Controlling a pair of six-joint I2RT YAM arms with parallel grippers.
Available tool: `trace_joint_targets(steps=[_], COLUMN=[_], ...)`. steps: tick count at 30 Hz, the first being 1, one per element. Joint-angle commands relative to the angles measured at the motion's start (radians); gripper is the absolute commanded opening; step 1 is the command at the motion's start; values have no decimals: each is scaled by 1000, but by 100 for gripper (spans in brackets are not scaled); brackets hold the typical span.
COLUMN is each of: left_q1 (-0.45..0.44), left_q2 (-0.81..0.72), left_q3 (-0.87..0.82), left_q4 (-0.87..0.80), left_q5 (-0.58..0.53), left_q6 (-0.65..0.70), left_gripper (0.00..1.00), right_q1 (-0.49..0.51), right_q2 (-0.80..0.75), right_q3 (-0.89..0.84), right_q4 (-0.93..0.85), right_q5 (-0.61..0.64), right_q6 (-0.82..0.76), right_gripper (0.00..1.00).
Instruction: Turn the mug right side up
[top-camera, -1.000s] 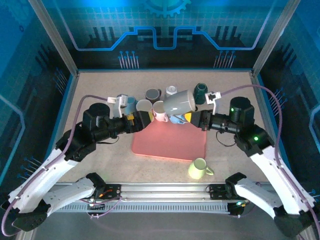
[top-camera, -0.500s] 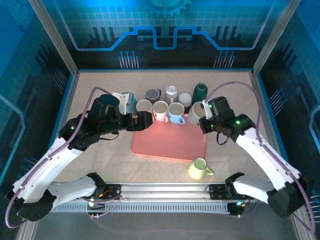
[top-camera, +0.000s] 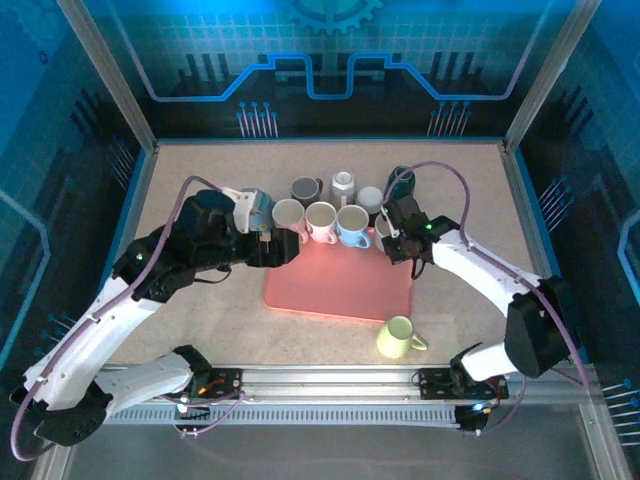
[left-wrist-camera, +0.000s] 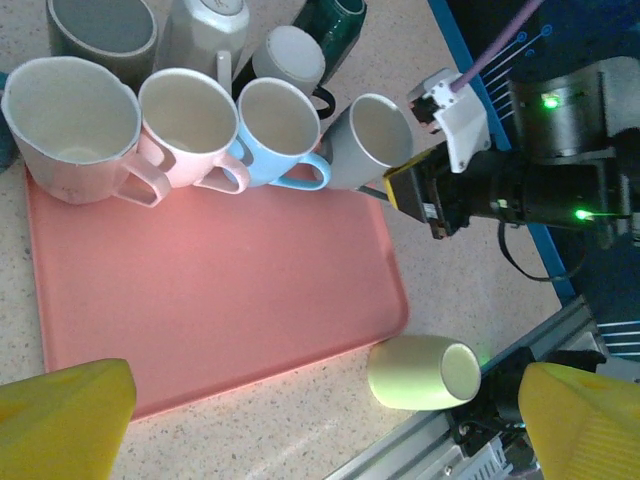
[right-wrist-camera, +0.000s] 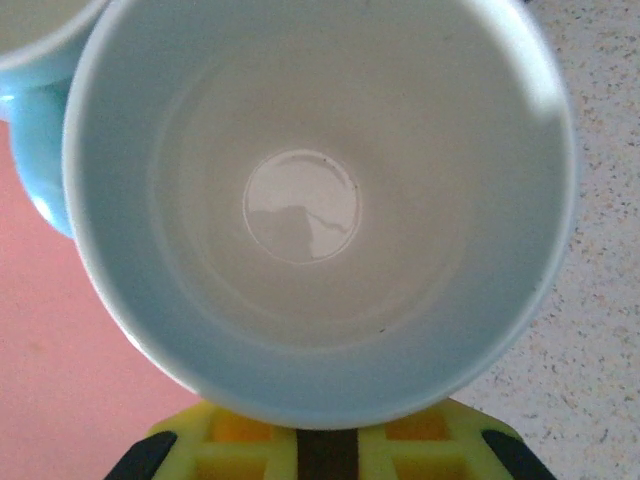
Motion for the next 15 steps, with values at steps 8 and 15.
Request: trace_joint_targets(steps=[8,15], left_q1=[23,39], left_q2=[-21,-7], left_q3=[-22,-19], left_q4=[6,1], left_q5=[71,74], left_q6=[26,24], left_gripper=[99,99], right_q1=[-13,-26], right_q2=[102,127], right_q3=[17,20], right_q4=[128,147], right_q5=[6,-19], right_q6=[-1,-2], right_gripper=[9,28])
